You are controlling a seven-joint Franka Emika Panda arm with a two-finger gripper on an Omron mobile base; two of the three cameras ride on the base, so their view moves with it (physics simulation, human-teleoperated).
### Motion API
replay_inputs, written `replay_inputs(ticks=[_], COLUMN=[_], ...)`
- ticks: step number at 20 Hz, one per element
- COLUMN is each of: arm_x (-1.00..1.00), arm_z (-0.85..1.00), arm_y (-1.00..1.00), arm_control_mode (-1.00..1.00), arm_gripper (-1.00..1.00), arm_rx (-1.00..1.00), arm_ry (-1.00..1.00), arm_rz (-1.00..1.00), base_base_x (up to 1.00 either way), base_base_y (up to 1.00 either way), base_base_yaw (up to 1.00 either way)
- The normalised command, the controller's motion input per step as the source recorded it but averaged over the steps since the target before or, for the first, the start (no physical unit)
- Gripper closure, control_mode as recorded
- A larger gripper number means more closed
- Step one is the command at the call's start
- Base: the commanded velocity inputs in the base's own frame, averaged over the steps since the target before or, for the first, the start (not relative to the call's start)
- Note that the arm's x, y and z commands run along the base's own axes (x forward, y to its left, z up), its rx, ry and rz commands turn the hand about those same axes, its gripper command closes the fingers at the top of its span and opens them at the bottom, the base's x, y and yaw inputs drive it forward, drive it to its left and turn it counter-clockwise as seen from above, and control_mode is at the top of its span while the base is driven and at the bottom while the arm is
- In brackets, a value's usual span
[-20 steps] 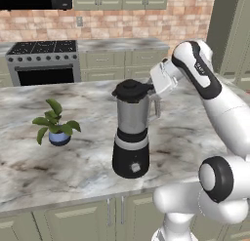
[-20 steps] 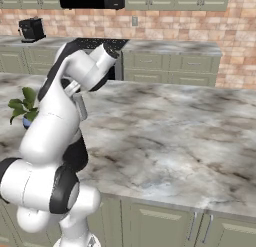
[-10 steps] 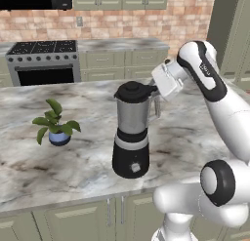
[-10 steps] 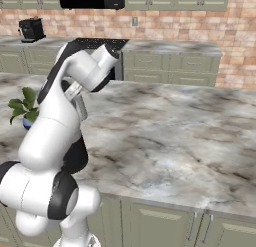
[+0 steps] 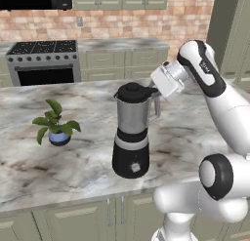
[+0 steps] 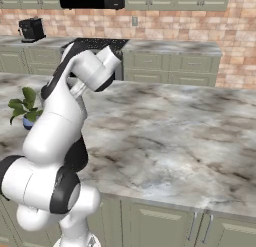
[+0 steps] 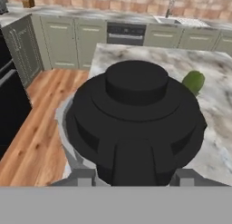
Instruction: Open the blender lid, put the banana in the blender, close the lid, and start the blender.
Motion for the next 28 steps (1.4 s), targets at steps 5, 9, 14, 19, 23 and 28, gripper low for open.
replay_inputs(ticks=[5,9,14,19,23,28], arm_x=[0.04,-0.18,0.01,-0.01,0.00,0.00], arm_z=[0.00,0.00,-0.11,-0.02,0.00,0.22], arm_y=[0.00,0.00,0.00,0.03,0.00,0.00], arm_control_mode=[-1.00,-1.00,-1.00,-1.00,-1.00,-1.00], arm_gripper=[1.00,1.00,1.00,-1.00,-1.00,-1.00], arm_rx=[0.00,0.00,0.00,0.00,0.00,0.00], arm_ry=[0.09,0.00,0.01,-0.01,-0.02,0.00], arm_rz=[0.12,0.15,0.11,0.04,0.00,0.00], base_base_x=[0.00,0.00,0.00,0.00,0.00,0.00], base_base_y=[0.00,0.00,0.00,0.00,0.00,0.00], base_base_yaw=[0.00,0.00,0.00,0.00,0.00,0.00])
